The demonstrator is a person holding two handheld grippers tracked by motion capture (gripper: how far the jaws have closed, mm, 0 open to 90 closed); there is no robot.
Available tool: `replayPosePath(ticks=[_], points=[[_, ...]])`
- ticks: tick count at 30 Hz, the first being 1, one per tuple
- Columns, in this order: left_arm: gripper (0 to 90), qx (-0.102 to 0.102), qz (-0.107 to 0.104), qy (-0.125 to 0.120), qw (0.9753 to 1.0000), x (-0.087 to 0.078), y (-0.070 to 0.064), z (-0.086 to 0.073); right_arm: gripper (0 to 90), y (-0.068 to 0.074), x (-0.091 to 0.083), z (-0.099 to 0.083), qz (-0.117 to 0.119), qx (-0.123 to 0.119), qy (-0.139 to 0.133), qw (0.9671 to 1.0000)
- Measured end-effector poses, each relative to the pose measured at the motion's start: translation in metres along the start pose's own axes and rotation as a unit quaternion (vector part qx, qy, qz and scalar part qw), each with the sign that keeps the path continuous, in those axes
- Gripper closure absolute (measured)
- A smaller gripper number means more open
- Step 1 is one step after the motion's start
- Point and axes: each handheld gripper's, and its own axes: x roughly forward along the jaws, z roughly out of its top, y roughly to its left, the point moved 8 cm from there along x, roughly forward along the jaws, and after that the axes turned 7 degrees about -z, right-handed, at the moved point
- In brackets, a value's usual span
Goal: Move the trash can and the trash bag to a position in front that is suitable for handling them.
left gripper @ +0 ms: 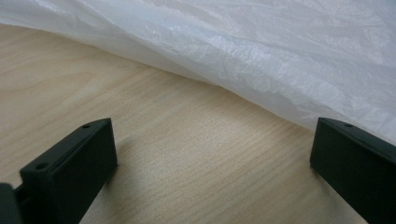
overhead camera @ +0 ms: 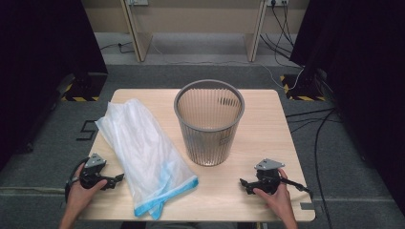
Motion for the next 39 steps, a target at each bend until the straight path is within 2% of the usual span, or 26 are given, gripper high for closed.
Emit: replayPosePath(ticks=[5, 8, 11, 13, 14, 15, 17, 18, 19, 20, 22, 24, 31, 35, 39], points=[[0.0, 0.008, -0.009, 0.002, 0.9999, 0.001, 0.0, 0.001, 7.6, 0.0, 0.0, 0.0, 0.001, -0.001, 0.0, 1.0], [0.0, 0.011, -0.015, 0.002, 0.9998, 0.001, 0.001, 0.001, 17.2, -0.003, 0.0, 0.002, -0.002, 0.002, -0.008, 1.0], [0.3, 0.015, -0.018, 0.001, 0.9997, 0.0, 0.002, 0.001, 15.2, -0.003, 0.0, 0.003, -0.002, 0.011, -0.007, 0.9999], [7.7, 0.013, -0.033, -0.018, 0.9992, -0.003, 0.001, 0.004, 15.3, -0.003, -0.002, 0.004, -0.005, 0.012, -0.01, 0.9999], [22.1, 0.008, -0.043, -0.03, 0.9986, -0.006, 0.0, 0.007, 15.2, -0.003, -0.003, 0.007, -0.004, 0.014, -0.016, 0.9998], [23.7, 0.004, -0.046, -0.037, 0.9983, -0.008, -0.001, 0.01, 15.2, -0.004, -0.004, 0.008, -0.004, 0.015, -0.019, 0.9997], [10.8, 0.005, -0.036, -0.05, 0.9981, -0.015, -0.001, 0.018, 15.2, -0.004, -0.007, 0.012, -0.007, 0.017, -0.025, 0.9995], [17.6, 0.012, -0.033, -0.058, 0.9977, -0.02, -0.001, 0.023, 15.2, -0.004, -0.008, 0.014, -0.008, 0.016, -0.031, 0.9994], [19.4, 0.015, -0.033, -0.065, 0.9972, -0.024, -0.003, 0.028, 15.2, -0.004, -0.01, 0.016, -0.007, 0.017, -0.034, 0.9992], [13.3, 0.017, -0.032, -0.072, 0.9967, -0.028, -0.005, 0.034, 15.2, -0.003, -0.012, 0.02, -0.006, 0.015, -0.041, 0.999], [16.8, 0.022, -0.039, -0.085, 0.9954, -0.033, -0.011, 0.043, 15.2, -0.002, -0.014, 0.024, -0.004, 0.015, -0.046, 0.9988], [14.7, 0.028, -0.047, -0.096, 0.9939, -0.035, -0.019, 0.052, 15.2, -0.002, -0.016, 0.03, -0.006, 0.01, -0.054, 0.9985], [14.7, 0.04, -0.078, -0.11, 0.99, -0.025, -0.046, 0.081, 15.2, 0.001, -0.018, 0.051, -0.003, 0.0, -0.07, 0.9975], [14.7, 0.046, -0.081, -0.115, 0.989, -0.016, -0.053, 0.096, 15.4, 0.004, -0.017, 0.06, -0.001, -0.008, -0.076, 0.9971], [14.7, 0.05, -0.087, -0.109, 0.9889, -0.001, -0.061, 0.109, 15.6, 0.006, -0.015, 0.071, 0.0, -0.014, -0.081, 0.9966]])
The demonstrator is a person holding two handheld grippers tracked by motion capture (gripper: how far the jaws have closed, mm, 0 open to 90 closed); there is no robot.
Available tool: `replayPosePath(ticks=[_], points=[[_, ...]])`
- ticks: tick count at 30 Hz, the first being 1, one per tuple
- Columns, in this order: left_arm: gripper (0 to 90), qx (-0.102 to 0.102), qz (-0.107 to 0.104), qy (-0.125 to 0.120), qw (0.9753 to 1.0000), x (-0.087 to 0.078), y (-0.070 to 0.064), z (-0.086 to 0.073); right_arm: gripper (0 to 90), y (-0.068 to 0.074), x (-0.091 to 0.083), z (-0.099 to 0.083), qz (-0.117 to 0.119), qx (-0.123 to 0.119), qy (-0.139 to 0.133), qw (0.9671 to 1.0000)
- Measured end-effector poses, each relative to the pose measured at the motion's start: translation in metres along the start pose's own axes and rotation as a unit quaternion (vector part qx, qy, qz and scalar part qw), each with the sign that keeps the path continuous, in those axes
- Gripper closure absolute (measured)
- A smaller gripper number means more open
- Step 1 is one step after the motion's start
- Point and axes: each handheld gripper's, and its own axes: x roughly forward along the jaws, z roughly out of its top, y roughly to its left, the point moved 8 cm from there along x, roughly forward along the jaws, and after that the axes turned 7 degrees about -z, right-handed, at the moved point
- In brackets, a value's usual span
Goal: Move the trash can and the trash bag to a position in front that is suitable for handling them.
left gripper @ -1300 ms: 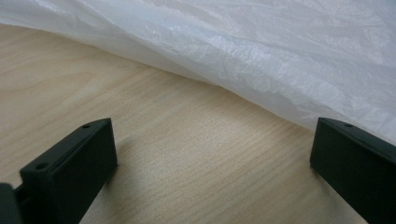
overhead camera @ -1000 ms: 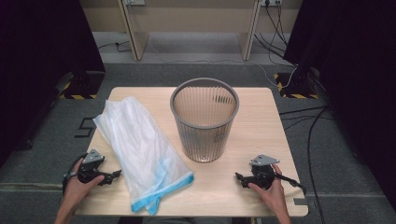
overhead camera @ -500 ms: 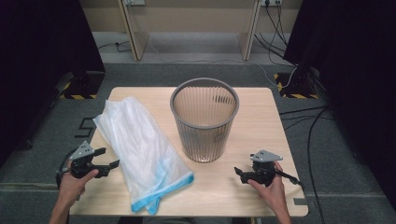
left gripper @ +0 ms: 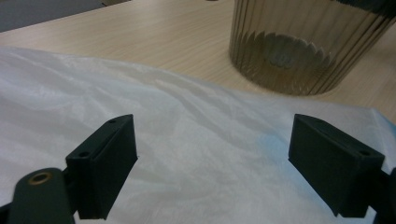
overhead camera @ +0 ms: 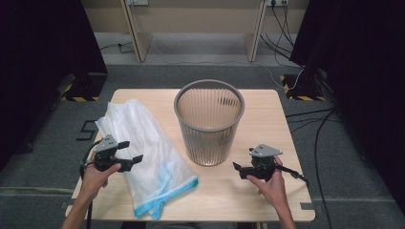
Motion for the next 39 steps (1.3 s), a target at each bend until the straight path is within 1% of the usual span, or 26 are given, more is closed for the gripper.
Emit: replayPosePath(ticks=[2, 3, 5, 6, 7, 8, 10, 12, 13, 15, 17, 19, 20, 22, 23, 24, 25, 26, 28, 32, 34, 39], points=[[14.7, 0.001, -0.014, -0.006, 0.9999, 0.01, -0.006, 0.007, 15.4, 0.001, 0.001, 0.005, 0.003, 0.001, -0.007, 1.0], [14.7, 0.005, -0.018, -0.006, 0.9998, 0.014, -0.009, 0.01, 15.4, 0.002, 0.002, 0.009, 0.009, 0.002, -0.015, 0.9998], [14.7, 0.016, -0.026, -0.005, 0.9995, 0.022, -0.016, 0.016, 15.4, 0.004, 0.005, 0.012, 0.02, 0.014, -0.022, 0.9995], [14.7, 0.022, -0.03, -0.007, 0.9993, 0.028, -0.02, 0.021, 15.4, 0.003, 0.006, 0.013, 0.022, 0.012, -0.02, 0.9995], [14.6, 0.026, -0.033, -0.006, 0.9991, 0.031, -0.022, 0.023, 15.4, 0.004, 0.008, 0.014, 0.021, 0.004, -0.016, 0.9996], [14.7, 0.032, -0.039, -0.002, 0.9988, 0.037, -0.026, 0.026, 15.4, 0.004, 0.009, 0.015, 0.021, 0.001, -0.016, 0.9996], [14.7, 0.037, -0.048, 0.008, 0.9981, 0.045, -0.031, 0.03, 15.4, 0.007, 0.012, 0.018, 0.027, -0.003, -0.017, 0.9995], [14.7, 0.042, -0.053, 0.01, 0.9977, 0.052, -0.034, 0.035, 15.3, 0.008, 0.016, 0.022, 0.028, -0.009, -0.02, 0.9994], [14.6, 0.043, -0.055, 0.007, 0.9975, 0.055, -0.036, 0.037, 15.3, 0.008, 0.017, 0.023, 0.028, -0.009, -0.021, 0.9994], [14.6, 0.052, -0.063, 0.009, 0.9966, 0.063, -0.042, 0.043, 15.3, 0.01, 0.019, 0.026, 0.037, 0.0, -0.028, 0.9989], [14.6, 0.06, -0.067, 0.007, 0.9959, 0.068, -0.046, 0.047, 15.4, 0.012, 0.021, 0.027, 0.047, 0.002, -0.028, 0.9985], [14.6, 0.058, -0.076, 0.001, 0.9954, 0.074, -0.051, 0.052, 15.5, 0.013, 0.022, 0.03, 0.058, 0.005, -0.035, 0.9977], [14.6, 0.056, -0.082, 0.0, 0.9951, 0.077, -0.054, 0.053, 15.5, 0.014, 0.023, 0.031, 0.06, 0.01, -0.037, 0.9975], [14.6, 0.057, -0.083, 0.005, 0.9949, 0.083, -0.059, 0.053, 15.5, 0.013, 0.024, 0.033, 0.063, 0.011, -0.041, 0.9971], [14.6, 0.062, -0.082, 0.006, 0.9947, 0.086, -0.062, 0.053, 15.0, 0.013, 0.025, 0.033, 0.065, 0.012, -0.041, 0.997], [14.6, 0.064, -0.086, 0.007, 0.9942, 0.088, -0.067, 0.054, 14.7, 0.013, 0.027, 0.034, 0.069, 0.008, -0.04, 0.9968], [14.7, 0.065, -0.088, 0.007, 0.994, 0.09, -0.069, 0.055, 14.5, 0.014, 0.029, 0.034, 0.079, 0.002, -0.036, 0.9962], [14.7, 0.066, -0.088, 0.004, 0.9939, 0.091, -0.071, 0.057, 14.0, 0.015, 0.03, 0.034, 0.085, -0.002, -0.034, 0.9958], [14.7, 0.061, -0.088, -0.003, 0.9942, 0.095, -0.073, 0.061, 9.4, 0.016, 0.033, 0.036, 0.087, -0.012, -0.029, 0.9957], [14.7, 0.06, -0.088, -0.001, 0.9943, 0.101, -0.073, 0.063, 0.2, 0.018, 0.037, 0.041, 0.083, -0.026, -0.02, 0.996], [14.7, 0.057, -0.088, -0.001, 0.9945, 0.104, -0.073, 0.063, 0.3, 0.018, 0.038, 0.043, 0.085, -0.028, -0.014, 0.9959], [14.8, 0.057, -0.09, 0.002, 0.9943, 0.111, -0.075, 0.064, 0.4, 0.018, 0.045, 0.048, 0.094, -0.023, -0.018, 0.9952]])
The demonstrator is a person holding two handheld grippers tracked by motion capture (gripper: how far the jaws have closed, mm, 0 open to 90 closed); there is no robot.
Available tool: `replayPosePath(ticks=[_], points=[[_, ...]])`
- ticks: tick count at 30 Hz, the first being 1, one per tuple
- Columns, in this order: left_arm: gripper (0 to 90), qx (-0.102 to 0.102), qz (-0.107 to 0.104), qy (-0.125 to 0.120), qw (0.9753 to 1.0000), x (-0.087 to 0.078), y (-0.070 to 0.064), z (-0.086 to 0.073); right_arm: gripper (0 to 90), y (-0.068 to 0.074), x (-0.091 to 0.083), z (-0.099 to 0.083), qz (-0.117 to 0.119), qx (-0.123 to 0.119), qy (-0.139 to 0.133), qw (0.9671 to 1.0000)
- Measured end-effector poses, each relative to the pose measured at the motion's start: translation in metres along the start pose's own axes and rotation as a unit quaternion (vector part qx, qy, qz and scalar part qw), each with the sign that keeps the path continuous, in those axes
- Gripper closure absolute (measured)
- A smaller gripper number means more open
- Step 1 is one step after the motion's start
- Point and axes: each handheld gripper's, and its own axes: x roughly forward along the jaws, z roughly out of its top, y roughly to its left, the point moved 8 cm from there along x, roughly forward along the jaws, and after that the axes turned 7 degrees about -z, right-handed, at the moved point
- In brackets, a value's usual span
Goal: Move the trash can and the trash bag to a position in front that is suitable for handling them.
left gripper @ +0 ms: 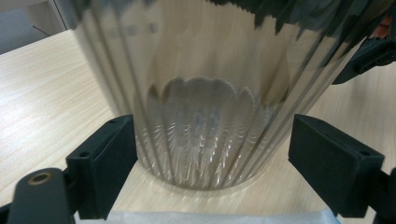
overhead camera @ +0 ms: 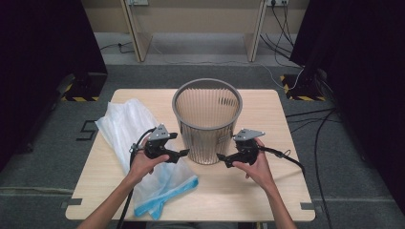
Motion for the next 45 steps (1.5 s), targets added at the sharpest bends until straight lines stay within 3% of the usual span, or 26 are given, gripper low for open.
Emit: replayPosePath(ticks=[9, 14, 24, 45], points=[[14.0, 0.0, 0.02, -0.006, 0.9998, -0.002, 0.009, 0.016, 0.6, -0.006, 0.01, 0.012, 0.006, 0.004, -0.004, 1.0], [13.7, -0.011, 0.025, -0.009, 0.9996, -0.002, 0.017, 0.02, 1.1, -0.011, 0.019, 0.017, 0.011, 0.009, -0.006, 0.9999], [13.6, -0.026, 0.038, -0.012, 0.9989, 0.002, 0.035, 0.025, 0.9, -0.019, 0.033, 0.034, -0.008, -0.008, -0.006, 0.9999], [8.6, -0.033, 0.057, -0.033, 0.9973, 0.015, 0.072, 0.036, 2.5, -0.041, 0.061, 0.053, -0.017, 0.002, -0.016, 0.9997]])
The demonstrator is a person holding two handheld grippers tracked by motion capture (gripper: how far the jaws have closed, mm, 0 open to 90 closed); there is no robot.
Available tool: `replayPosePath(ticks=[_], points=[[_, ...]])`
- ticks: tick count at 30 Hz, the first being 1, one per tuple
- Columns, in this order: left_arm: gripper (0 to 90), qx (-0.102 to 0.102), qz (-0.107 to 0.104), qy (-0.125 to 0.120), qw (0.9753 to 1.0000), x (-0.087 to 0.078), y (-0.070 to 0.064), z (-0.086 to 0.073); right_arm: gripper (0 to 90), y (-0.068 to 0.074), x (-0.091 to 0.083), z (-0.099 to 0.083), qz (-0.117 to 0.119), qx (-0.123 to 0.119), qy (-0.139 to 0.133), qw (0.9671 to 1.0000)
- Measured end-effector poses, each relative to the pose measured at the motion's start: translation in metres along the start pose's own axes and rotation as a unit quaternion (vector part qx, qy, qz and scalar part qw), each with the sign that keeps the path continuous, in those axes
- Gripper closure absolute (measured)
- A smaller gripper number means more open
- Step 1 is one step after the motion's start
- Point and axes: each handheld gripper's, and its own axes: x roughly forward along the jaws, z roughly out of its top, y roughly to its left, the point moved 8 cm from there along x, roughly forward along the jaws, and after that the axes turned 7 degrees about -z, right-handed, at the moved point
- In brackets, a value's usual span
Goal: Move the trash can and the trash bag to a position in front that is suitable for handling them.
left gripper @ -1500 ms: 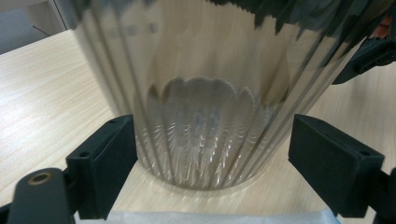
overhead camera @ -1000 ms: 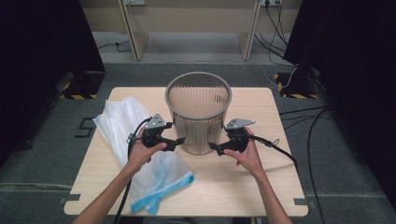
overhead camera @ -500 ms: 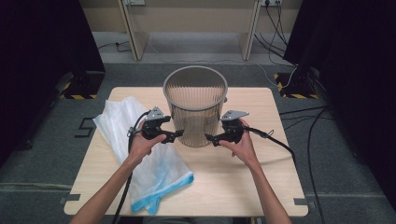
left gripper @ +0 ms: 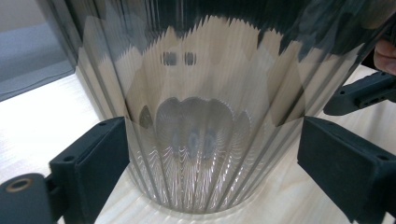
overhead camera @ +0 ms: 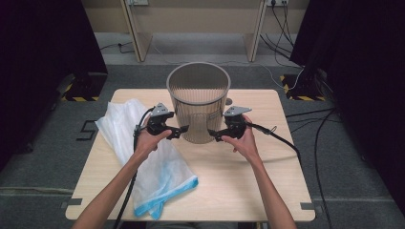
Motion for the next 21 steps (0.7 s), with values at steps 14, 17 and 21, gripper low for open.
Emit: replayPosePath(ticks=[14, 17, 21], points=[[7.2, -0.02, -0.002, -0.017, 0.9997, 0.014, 0.015, 0.005, 1.9, -0.013, 0.015, 0.007, -0.003, 0.014, -0.003, 0.9999], [7.7, -0.019, 0.003, -0.014, 0.9997, 0.016, 0.017, 0.007, 2.4, -0.016, 0.017, 0.009, -0.004, 0.017, -0.003, 0.9998], [6.6, -0.022, 0.005, -0.014, 0.9996, 0.019, 0.019, 0.008, 2.8, -0.018, 0.019, 0.01, -0.006, 0.019, -0.003, 0.9998]])
